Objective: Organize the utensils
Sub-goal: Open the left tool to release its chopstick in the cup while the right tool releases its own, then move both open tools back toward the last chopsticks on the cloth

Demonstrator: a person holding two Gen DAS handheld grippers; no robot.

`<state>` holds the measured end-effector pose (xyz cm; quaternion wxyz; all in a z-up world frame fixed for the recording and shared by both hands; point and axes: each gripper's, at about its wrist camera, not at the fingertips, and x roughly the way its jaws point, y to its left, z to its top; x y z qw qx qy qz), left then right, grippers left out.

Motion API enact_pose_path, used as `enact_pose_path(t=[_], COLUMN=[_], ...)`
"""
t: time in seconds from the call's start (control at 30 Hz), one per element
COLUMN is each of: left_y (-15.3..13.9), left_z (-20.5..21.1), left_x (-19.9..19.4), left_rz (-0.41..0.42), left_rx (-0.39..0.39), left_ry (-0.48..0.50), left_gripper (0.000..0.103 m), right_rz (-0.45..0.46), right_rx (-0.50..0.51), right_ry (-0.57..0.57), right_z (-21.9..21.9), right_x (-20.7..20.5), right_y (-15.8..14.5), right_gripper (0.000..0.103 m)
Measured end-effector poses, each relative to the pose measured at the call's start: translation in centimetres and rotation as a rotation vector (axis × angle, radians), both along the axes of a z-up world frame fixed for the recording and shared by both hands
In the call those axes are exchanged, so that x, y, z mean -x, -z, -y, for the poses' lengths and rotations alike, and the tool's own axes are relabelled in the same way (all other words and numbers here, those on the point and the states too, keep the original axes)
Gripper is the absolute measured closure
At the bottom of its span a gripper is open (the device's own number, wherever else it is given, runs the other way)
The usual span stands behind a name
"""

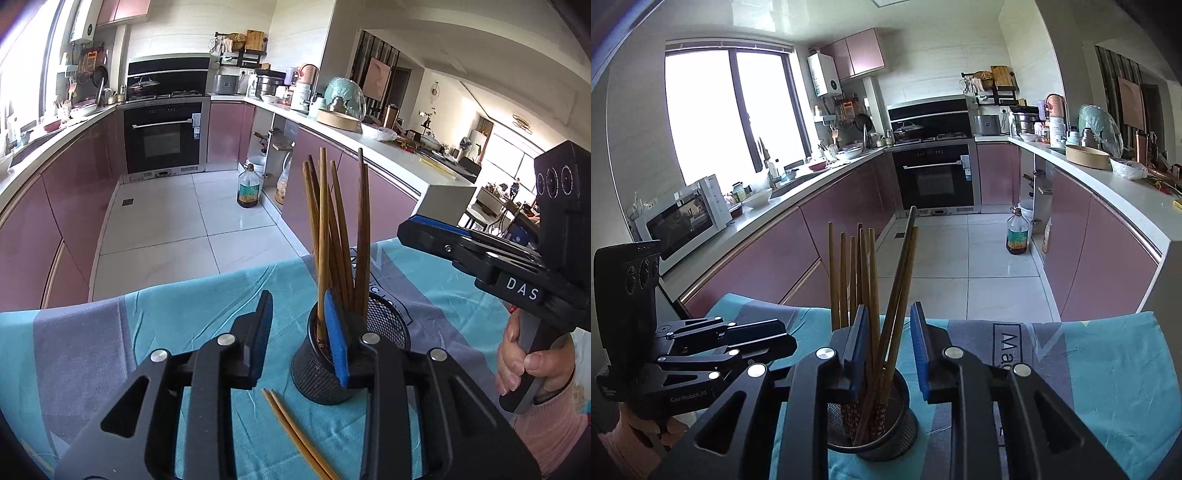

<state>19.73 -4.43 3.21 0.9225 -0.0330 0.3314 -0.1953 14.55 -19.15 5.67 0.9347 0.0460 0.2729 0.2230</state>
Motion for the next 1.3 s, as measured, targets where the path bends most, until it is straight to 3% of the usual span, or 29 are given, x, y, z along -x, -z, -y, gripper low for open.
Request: enact_pose_path(t=[0.07, 0.17, 0.27, 0.33, 0.5, 0.77, 0.9, 1.07, 1.3], left_y=[0.0, 0.0, 0.1, 0.3, 2.5, 7.8, 9.7, 10.6, 11.0], left_z=[-0.4, -1.1, -2.0, -2.2, -2.5, -2.5, -3.1, -3.8, -3.7], left_x=[0.8, 2.0, 3.6, 4.5, 6.8, 9.0, 9.5, 9.8, 10.2], left_rz=[0.011, 0.032, 0.054, 0.067, 0.034, -0.086, -0.126, -0.145, -0.153], left_rx=[0.005, 0.003, -0.003, -0.02, -0.05, -0.093, -0.075, -0.063, -0.061], left_ry=[-0.009, -0.025, -0.039, -0.048, -0.055, -0.059, -0.085, -0.111, -0.1], left_gripper=[0.07, 0.065, 0.059, 0.054, 0.053, 0.05, 0.05, 0.048, 0.048], right_rz=[0.015, 0.04, 0.069, 0.081, 0.042, -0.138, -0.203, -0.258, -0.266], right_rx=[-0.004, -0.022, -0.031, -0.038, -0.023, 0.025, 0.074, 0.114, 0.165], right_ry=[-0.003, -0.038, -0.081, -0.119, -0.198, -0.209, -0.215, -0.226, -0.219], right_z=[0.2, 0.3, 0.2, 0.0, -1.3, -3.3, -4.8, -6.5, -7.7], right_x=[0.7, 2.3, 4.3, 5.7, 8.1, 8.6, 8.8, 9.1, 9.7], right_y=[-0.2, -0.7, -1.0, -1.0, 1.1, 7.6, 10.1, 11.9, 12.9], right_gripper=[0.07, 0.068, 0.056, 0.056, 0.053, 0.053, 0.054, 0.062, 0.068])
